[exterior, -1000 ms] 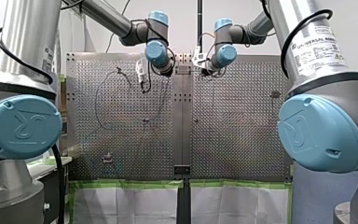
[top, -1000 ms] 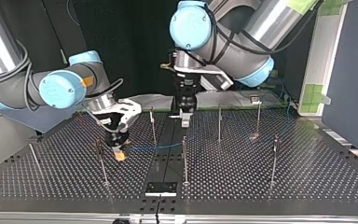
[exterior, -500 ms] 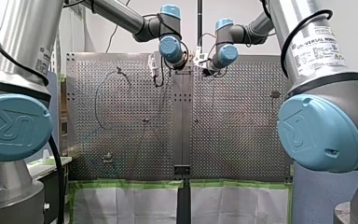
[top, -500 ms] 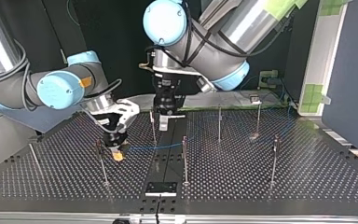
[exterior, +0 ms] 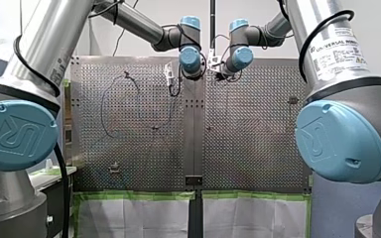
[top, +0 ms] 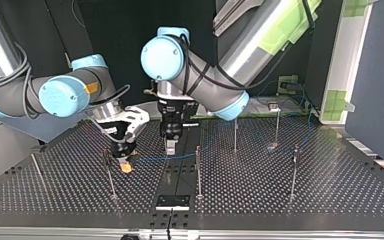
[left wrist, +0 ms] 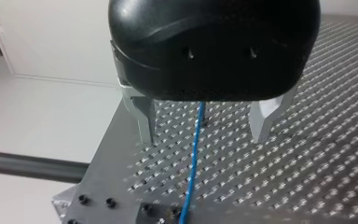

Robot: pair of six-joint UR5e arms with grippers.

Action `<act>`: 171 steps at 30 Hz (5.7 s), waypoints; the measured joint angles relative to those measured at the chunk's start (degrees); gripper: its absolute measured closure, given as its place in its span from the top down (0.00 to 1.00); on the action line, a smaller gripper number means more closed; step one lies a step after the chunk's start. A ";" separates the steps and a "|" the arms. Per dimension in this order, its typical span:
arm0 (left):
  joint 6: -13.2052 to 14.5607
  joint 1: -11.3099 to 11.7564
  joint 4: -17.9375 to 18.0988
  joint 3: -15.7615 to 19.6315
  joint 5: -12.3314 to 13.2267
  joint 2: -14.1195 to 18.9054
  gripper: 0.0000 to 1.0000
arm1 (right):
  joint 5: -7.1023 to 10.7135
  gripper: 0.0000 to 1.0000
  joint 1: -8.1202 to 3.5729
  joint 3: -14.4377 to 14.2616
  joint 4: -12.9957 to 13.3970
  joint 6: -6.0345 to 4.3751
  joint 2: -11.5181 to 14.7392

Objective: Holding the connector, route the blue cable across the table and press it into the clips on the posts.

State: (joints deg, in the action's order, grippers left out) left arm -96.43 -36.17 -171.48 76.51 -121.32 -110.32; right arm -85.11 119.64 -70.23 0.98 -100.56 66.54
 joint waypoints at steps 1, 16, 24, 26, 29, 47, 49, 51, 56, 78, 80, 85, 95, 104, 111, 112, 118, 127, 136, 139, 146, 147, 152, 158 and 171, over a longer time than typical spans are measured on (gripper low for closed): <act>0.01 0.17 0.01 -0.39 0.03 -0.15 1.00 | 0.01 0.00 -0.02 0.01 0.00 0.00 0.00; 0.63 2.66 -3.09 -4.71 1.21 -4.56 1.00 | 0.16 0.00 -0.05 0.00 0.00 0.00 0.01; 1.20 3.10 -5.35 -8.87 1.06 -6.20 1.00 | 0.21 0.00 -0.12 0.01 0.00 0.00 0.02; 1.31 3.00 -5.88 -10.02 1.04 -6.23 1.00 | 0.22 0.00 -0.11 0.01 0.00 0.00 0.02; 1.32 3.02 -6.63 -10.87 0.94 -6.23 1.00 | 0.26 0.00 -0.10 0.01 0.00 0.00 0.02; 1.05 3.19 -8.79 -10.80 1.70 -6.27 0.13 | 0.37 0.00 -0.14 0.52 -0.06 0.00 0.05; 1.02 3.19 -8.95 -10.79 1.67 -6.26 0.07 | 0.38 0.00 -0.14 0.54 -0.08 0.00 0.05; 1.00 3.19 -9.14 -10.78 1.60 -6.28 0.02 | 0.38 0.00 -0.14 0.54 -0.09 0.00 0.05; 0.95 3.08 -9.32 -10.77 1.16 -6.26 0.02 | 0.38 0.00 -0.11 0.56 -0.17 0.00 0.05; -1.81 0.31 -2.65 -1.97 -4.30 -6.16 0.02 | 0.38 0.00 0.46 -5.31 -0.80 0.41 0.52; -2.38 0.31 -1.30 -0.59 -5.19 -6.16 0.02 | 0.38 0.00 0.38 -5.68 -0.83 0.42 0.75; -3.11 0.27 1.61 2.31 -5.76 -6.16 0.02 | 0.36 0.00 0.32 -6.28 -0.84 0.53 1.26; -3.29 -0.32 7.59 8.30 -5.37 -6.18 0.02 | -0.15 0.00 0.20 -10.79 -0.45 2.13 2.65; -3.25 0.03 13.10 13.81 -1.92 -6.25 0.02 | -0.84 0.00 0.04 -15.85 2.76 2.57 2.63; -3.39 1.09 17.03 17.73 1.81 -6.38 0.02 | -1.36 0.00 0.05 -20.16 7.03 2.53 2.54; -3.40 1.23 17.49 18.17 2.27 -6.39 0.02 | -1.63 0.00 0.10 -20.63 7.51 2.52 2.53; -3.42 1.99 20.73 21.49 5.20 -6.42 0.02 | -3.62 0.00 0.53 -23.63 10.50 3.30 2.48; -3.79 2.52 22.68 26.72 8.24 -6.42 0.02 | -4.47 0.00 0.08 -29.07 15.93 4.98 2.35; -5.09 2.68 22.47 25.05 11.69 -6.88 0.02 | -4.28 0.00 -0.08 -31.14 18.62 5.62 -0.24; -5.08 2.43 20.90 23.31 11.67 -8.28 0.02 | -3.74 0.00 -0.12 -31.16 18.64 5.68 -1.64; -5.43 2.79 18.31 18.72 10.70 -12.57 0.02 | -2.99 0.00 -0.44 -30.87 18.63 5.38 -2.29; -5.46 2.81 18.22 18.25 10.68 -12.89 0.02 | -2.93 0.00 -0.58 -30.72 18.66 5.32 -2.30; -5.59 2.94 18.48 17.07 10.48 -13.56 0.02 | -2.45 0.00 -1.46 -30.41 19.22 4.95 -2.38; -5.68 3.23 19.12 16.92 10.26 -13.61 0.02 | -1.10 0.00 -2.88 -30.30 20.36 4.24 -2.46; -7.41 4.11 20.63 15.00 13.15 -14.26 0.02 | 2.18 0.00 -5.43 -28.76 21.77 3.75 -4.77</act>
State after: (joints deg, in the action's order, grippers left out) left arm -103.85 -32.06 -150.85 91.51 -108.17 -124.58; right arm -82.93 114.21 -98.99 22.75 -96.81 61.76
